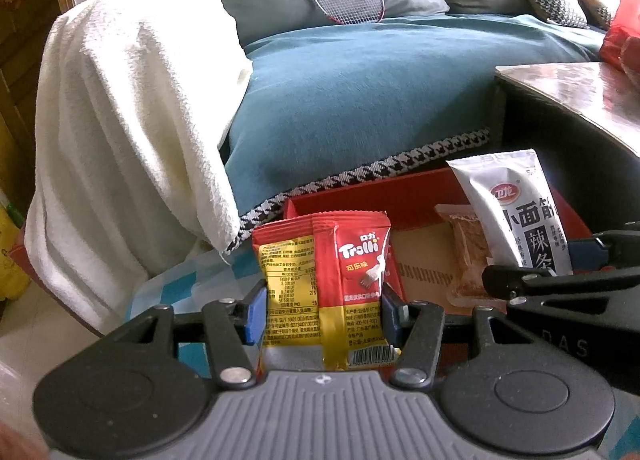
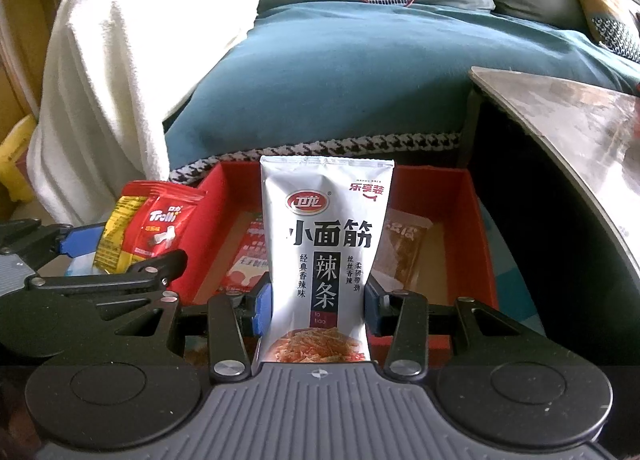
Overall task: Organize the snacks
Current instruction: 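Carry both packets into the red box and open both tools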
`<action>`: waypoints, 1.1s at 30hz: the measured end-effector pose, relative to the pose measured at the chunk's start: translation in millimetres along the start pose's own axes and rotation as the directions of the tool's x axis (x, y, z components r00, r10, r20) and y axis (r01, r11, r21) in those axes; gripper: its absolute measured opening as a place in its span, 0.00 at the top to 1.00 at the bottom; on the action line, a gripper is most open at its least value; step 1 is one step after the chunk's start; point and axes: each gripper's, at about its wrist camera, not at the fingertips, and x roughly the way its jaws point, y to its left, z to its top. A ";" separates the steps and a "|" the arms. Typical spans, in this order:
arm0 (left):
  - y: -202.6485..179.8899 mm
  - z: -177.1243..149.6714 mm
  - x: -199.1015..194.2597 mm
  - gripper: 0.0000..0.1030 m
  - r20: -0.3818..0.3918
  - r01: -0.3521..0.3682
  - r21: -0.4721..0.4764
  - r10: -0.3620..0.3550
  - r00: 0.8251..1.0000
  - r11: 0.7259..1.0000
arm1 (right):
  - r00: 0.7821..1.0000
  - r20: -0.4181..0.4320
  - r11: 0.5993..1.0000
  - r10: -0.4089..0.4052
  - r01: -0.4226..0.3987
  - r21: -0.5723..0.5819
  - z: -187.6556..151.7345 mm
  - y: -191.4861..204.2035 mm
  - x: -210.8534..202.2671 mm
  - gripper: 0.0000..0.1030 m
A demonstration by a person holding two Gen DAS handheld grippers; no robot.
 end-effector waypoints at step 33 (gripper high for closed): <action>-7.1 8.5 95.2 0.48 -0.150 -0.015 0.009 0.016 0.989 1.000 | 0.990 -0.109 0.996 -0.089 0.087 -0.030 13.8 -15.8 86.0 0.35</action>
